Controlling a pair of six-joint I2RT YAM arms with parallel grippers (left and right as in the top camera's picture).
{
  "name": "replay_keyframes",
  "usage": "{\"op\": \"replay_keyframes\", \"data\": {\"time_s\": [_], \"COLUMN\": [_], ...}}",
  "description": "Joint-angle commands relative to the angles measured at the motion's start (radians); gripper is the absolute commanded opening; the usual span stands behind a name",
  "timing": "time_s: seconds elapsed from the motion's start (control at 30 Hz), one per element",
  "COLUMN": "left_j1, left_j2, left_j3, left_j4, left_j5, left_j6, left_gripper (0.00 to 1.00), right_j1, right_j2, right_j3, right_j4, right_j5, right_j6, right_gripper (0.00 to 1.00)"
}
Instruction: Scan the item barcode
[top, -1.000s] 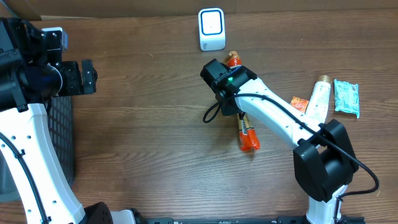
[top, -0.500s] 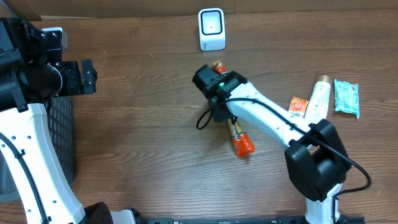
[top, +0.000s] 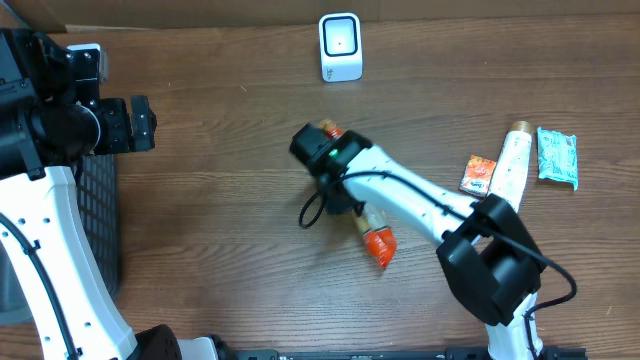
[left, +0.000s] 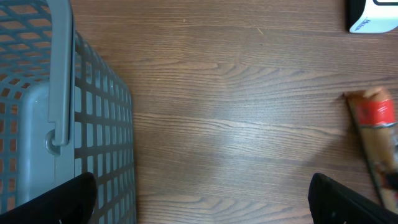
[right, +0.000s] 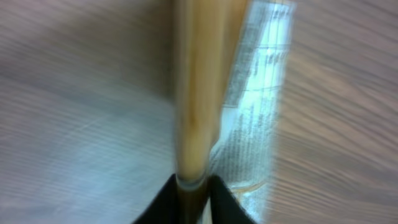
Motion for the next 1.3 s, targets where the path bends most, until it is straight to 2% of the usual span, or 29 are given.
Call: {"op": "replay_keyframes", "data": {"time_s": [0.0, 0.07, 0.1, 0.27, 0.47, 0.6, 0.73, 0.83, 0.97, 1.13, 1.27], "left_j1": [-0.007, -0.007, -0.007, -0.007, -0.007, -0.007, -0.007, -0.007, -0.007, -0.007, -0.007], "left_j2": [0.006, 0.006, 0.006, 0.006, 0.006, 0.006, 0.006, 0.006, 0.006, 0.006, 0.006], "left_j3": [-0.001, -0.001, -0.001, -0.001, -0.001, -0.001, -0.001, -0.001, -0.001, -0.001, -0.001], "left_j4": [0.0, 0.001, 0.0, 0.001, 0.0, 0.001, 0.001, 0.0, 0.001, 0.0, 0.0], "left_j5": [0.007, 0.007, 0.007, 0.007, 0.007, 0.007, 0.007, 0.007, 0.007, 0.007, 0.007], "left_j6": [0.015, 0.015, 0.015, 0.015, 0.015, 0.015, 0.015, 0.015, 0.015, 0.015, 0.015], "left_gripper": [1.0, 1.0, 1.0, 1.0, 1.0, 1.0, 1.0, 1.0, 1.0, 1.0, 1.0], "right_j1": [0.082, 0.121, 0.136, 0.151, 0.037, -0.081, -0.208, -0.283, -0.33, -0.328, -0.297], "right_j2": [0.013, 0.013, 0.013, 0.011, -0.027, -0.05, -0.047, -0.047, -0.047, -0.047, -0.047], "right_j3": [0.01, 0.01, 0.01, 0.043, 0.184, 0.237, 0.209, 0.137, 0.008, -0.123, -0.186], "right_j4": [0.003, 0.013, 0.018, -0.003, -0.15, -0.212, -0.221, -0.197, -0.106, 0.004, 0.053], "right_j5": [-0.139, -0.163, -0.162, -0.166, -0.174, -0.267, -0.455, -0.588, -0.686, -0.764, -0.779], "right_j6": [-0.007, -0.015, -0.015, -0.014, -0.015, -0.062, -0.2, -0.293, -0.327, -0.327, -0.317], "right_gripper": [0.32, 0.55, 0.61, 0.61, 0.64, 0.84, 0.94, 0.95, 0.95, 0.92, 0.86]}}
